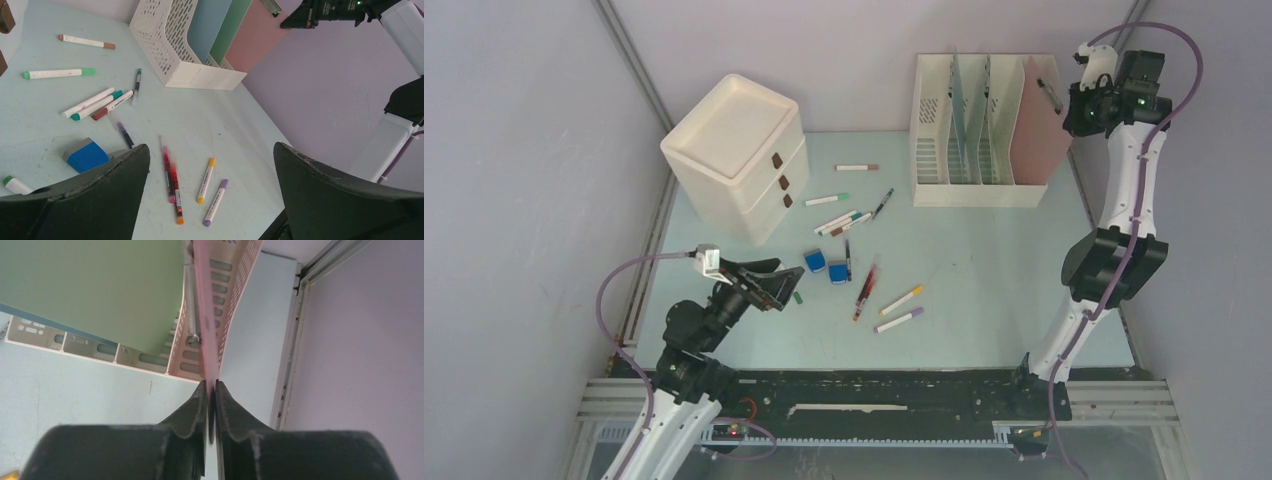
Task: Organize the desk
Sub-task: Place the folder in the storage box.
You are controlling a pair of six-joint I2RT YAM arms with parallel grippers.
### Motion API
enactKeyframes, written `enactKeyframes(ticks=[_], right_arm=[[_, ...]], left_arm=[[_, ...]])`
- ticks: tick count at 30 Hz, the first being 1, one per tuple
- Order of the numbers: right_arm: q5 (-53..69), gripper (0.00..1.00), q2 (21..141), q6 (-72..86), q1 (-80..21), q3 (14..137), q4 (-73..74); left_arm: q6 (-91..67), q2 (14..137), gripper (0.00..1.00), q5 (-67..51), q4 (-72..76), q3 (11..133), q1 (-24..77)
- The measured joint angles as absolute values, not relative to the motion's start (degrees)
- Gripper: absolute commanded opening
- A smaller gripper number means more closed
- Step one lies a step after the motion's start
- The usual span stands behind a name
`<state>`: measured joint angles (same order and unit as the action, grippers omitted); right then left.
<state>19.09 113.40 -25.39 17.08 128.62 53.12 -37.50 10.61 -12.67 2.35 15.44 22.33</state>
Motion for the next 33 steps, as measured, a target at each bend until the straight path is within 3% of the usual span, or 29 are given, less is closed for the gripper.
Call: enactKeyframes(ticks=[10,14,33], right_arm=[[20.95,0.59,113.43,-23.99,17.10,128.49,53.56],[24.34,0.70,110.17,-22.85,17.78,124.86,53.56],[51.13,0.74,67.79,-17.28,18.46,84.73,46.81]], left_arm=[[-37.52,10.76,1.00,-13.32,2.44,15.44,22.33],[-37.54,10.85,1.00,-13.80,2.44,15.44,22.33],[-39.11,14.09,1.00,-17.91,5.08,15.44,22.33]])
